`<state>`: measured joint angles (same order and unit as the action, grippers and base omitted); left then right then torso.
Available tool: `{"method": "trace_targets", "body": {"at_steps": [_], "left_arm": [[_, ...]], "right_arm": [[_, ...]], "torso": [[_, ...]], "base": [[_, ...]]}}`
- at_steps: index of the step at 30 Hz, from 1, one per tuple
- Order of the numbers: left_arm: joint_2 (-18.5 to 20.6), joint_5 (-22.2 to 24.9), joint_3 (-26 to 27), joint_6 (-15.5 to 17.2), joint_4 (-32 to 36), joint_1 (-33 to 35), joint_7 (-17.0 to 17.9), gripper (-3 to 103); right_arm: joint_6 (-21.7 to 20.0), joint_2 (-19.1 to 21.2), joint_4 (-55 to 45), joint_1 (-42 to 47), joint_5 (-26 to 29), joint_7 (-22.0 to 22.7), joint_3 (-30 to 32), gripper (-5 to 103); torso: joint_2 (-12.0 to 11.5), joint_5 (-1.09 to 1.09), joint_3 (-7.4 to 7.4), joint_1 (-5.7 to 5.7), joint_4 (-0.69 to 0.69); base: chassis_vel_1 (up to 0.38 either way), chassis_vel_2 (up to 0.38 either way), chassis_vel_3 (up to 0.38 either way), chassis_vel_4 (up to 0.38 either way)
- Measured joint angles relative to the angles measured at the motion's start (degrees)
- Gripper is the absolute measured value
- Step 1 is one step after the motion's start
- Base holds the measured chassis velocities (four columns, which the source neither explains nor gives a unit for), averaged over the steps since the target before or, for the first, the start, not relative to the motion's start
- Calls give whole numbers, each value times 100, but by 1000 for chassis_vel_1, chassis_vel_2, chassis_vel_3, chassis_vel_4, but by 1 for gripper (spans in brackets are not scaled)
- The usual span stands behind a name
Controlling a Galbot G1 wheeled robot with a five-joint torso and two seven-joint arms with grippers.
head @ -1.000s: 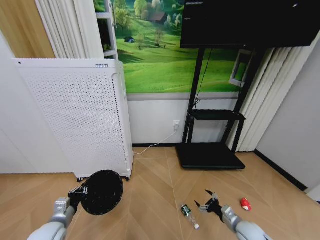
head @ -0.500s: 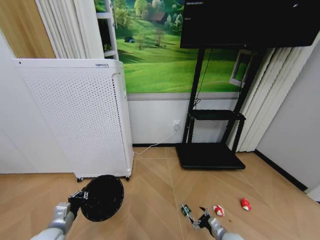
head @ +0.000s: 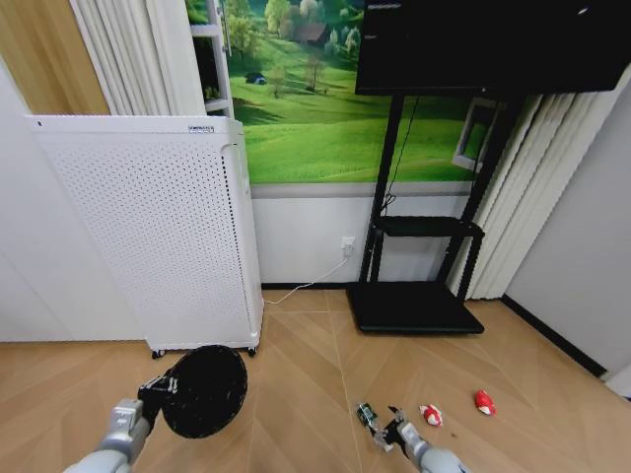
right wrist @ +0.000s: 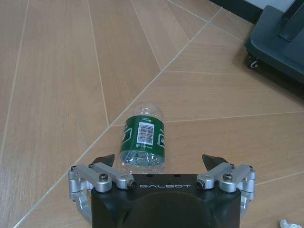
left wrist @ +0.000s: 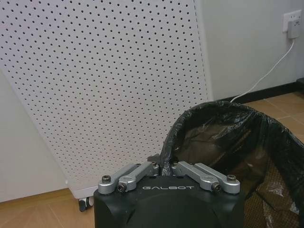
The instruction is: Pick up the trash bin and place the garbage on the floor into it.
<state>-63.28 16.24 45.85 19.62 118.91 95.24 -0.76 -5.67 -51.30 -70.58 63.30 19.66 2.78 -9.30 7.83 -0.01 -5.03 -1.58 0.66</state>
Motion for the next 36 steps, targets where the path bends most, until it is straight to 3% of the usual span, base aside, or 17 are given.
{"method": "trace_targets", "body": {"at_steps": [11, 29, 36], "left_arm": [[2, -1, -42, -25, -58, -36, -4, 4], [26, -2, -93, -99, -173, -137, -10, 4], [43, 6, -73, -126, -220, -140, -25, 4]], "right_arm": [[-426, -224, 365, -249, 247, 289, -370, 100], [-440, -638, 1241, -651, 133, 307, -458, 103], [-424, -710, 1405, -713, 28, 175, -489, 96]], "torso": [[0, 1, 0, 0, -1], [2, -7, 2, 1, 1], [5, -1, 4, 2, -3]], "base": [[0, 0, 0, 0], [0, 0, 0, 0], [0, 0, 0, 0]]}}
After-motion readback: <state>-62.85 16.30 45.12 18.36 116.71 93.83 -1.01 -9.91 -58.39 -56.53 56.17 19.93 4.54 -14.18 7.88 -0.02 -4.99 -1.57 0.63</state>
